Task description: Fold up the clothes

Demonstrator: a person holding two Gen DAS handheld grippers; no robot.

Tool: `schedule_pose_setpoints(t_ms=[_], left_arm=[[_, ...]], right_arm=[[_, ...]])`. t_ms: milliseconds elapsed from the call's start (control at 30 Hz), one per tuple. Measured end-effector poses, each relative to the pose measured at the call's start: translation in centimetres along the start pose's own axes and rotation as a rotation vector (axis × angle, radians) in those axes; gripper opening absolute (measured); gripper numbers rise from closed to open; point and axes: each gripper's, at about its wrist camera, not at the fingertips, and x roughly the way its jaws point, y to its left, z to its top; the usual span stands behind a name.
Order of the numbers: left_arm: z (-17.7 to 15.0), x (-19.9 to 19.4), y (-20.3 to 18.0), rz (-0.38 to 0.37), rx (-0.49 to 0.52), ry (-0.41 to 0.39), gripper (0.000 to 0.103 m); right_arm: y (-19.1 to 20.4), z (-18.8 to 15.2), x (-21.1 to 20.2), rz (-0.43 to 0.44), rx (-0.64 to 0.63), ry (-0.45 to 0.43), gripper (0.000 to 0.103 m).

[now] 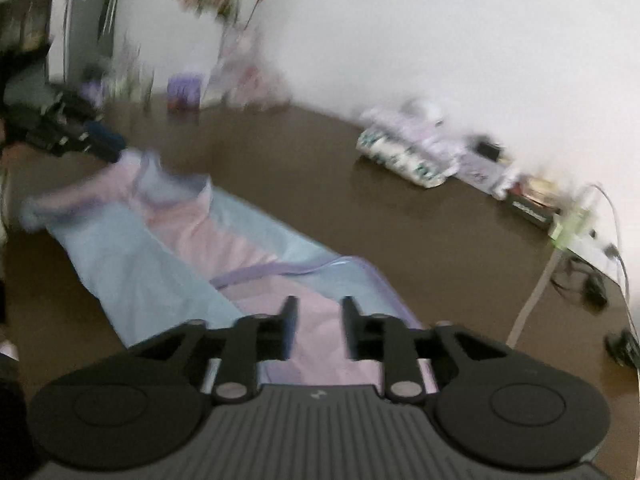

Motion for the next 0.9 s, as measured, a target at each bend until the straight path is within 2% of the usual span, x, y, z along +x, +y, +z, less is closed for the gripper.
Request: schedule_pose_setpoints(t_ms=[67, 167, 300, 333, 367, 433, 500, 567, 667, 800, 900], left_arm=[[-1.4, -3.3, 0.7, -0.009, -0.071, -0.031, 0.063], [-4.1, -5.9, -1.2, -0.063, -0.101, -0.036, 0.067], [-6.8, -4.4, -4.0, -0.047, -0.055, 0.066, 0.067], [-7.3, -3.8, -4.0, -0.033, -0.061, 0.095, 0.064], [-7.7, -3.2, -4.0, -0.018, -0.073, 0.12, 0.056], [-8.5, -2.8, -3.6, 0.012, -0.118, 0.138, 0.05], [-9.2, -3.9, -3.1, 0.038, -0.147, 0.119, 0.05], [-9.8, -5.5, -2.5, 0.041, -0.173, 0.081, 0.054], [-10.1, -6.6, -2.6, 0.044, -0.16, 0.071, 0.065], [-10.6, -6.0, -3.5, 0.066, -0.02, 0.08, 0.065], [-10.6, -5.1, -4.0, 0.063, 0.048, 0.099, 0.059]], right_arm=[[-0.9, -1.6, -2.8, 0.079, 0.046, 0.003, 0.039], [-1.0, -4.8, -4.3, 0.148, 0.085, 0.07, 0.039], [-0.7, -6.9, -3.2, 0.087, 0.099, 0.146, 0.033], [-0.9, -7.0, -2.9, 0.072, 0.108, 0.146, 0.032], [-1.3, -7.0, -2.6, 0.064, 0.122, 0.149, 0.032], [-1.6, -7.2, -2.0, 0.057, 0.129, 0.184, 0.032], [-1.7, -7.4, -2.4, 0.024, 0.114, 0.198, 0.032], [-1.3, -7.1, -3.2, -0.006, 0.113, 0.177, 0.033], [0.4, -5.6, -3.5, 0.033, 0.117, 0.097, 0.037], [5.2, -3.5, -1.2, 0.185, 0.053, 0.03, 0.037], [8.3, -2.4, 0.8, 0.269, -0.004, 0.014, 0.037]])
